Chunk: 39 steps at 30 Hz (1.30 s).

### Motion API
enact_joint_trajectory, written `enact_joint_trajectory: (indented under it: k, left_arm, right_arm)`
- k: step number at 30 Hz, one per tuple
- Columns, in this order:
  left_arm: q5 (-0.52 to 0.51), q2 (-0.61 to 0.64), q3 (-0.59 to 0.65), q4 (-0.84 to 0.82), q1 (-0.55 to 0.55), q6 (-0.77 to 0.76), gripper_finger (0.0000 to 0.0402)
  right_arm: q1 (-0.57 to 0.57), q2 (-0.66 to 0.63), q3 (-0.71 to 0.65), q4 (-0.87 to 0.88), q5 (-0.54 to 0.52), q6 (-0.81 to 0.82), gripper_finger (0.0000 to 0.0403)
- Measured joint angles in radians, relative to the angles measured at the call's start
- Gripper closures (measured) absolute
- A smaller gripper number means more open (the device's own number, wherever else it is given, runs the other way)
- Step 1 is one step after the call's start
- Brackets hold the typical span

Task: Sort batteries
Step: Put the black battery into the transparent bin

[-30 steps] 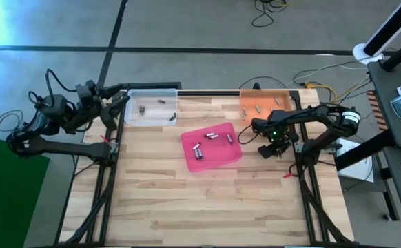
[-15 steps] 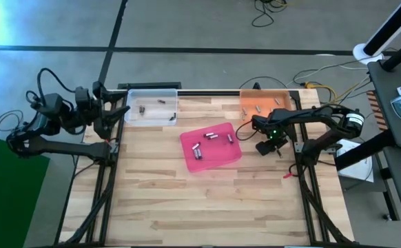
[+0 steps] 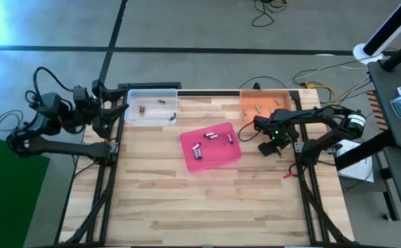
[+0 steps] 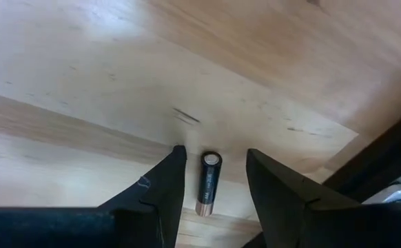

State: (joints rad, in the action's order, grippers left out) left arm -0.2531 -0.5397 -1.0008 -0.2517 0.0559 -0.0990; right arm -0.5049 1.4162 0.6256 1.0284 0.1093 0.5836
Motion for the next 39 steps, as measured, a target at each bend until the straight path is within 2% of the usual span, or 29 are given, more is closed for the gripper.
enact_joint_trajectory:
  k: [9,20,24,33,39]
  left_arm:
    - [0.001,-0.03,0.0,0.032,0.0,-0.007,0.0149]
    - [0.001,-0.029,0.0,0.035,0.0,-0.008,0.0149]
    - [0.01,-0.009,-0.005,0.034,0.0,-0.015,0.0149]
    - [0.012,-0.026,-0.067,0.028,0.0,0.009,0.0149]
    - [0.033,-0.04,-0.085,0.031,0.0,0.012,0.0149]
  right_arm:
    - [0.001,-0.001,-0.008,-0.011,0.022,-0.016,0.0283]
    - [0.003,-0.002,-0.044,-0.023,0.048,0.033,0.0338]
    - [0.003,-0.002,-0.058,-0.023,0.058,0.042,0.0342]
    - [0.003,-0.002,-0.064,-0.035,0.063,0.044,0.0315]
    - [0.01,-0.003,-0.064,-0.046,0.058,0.044,0.0356]
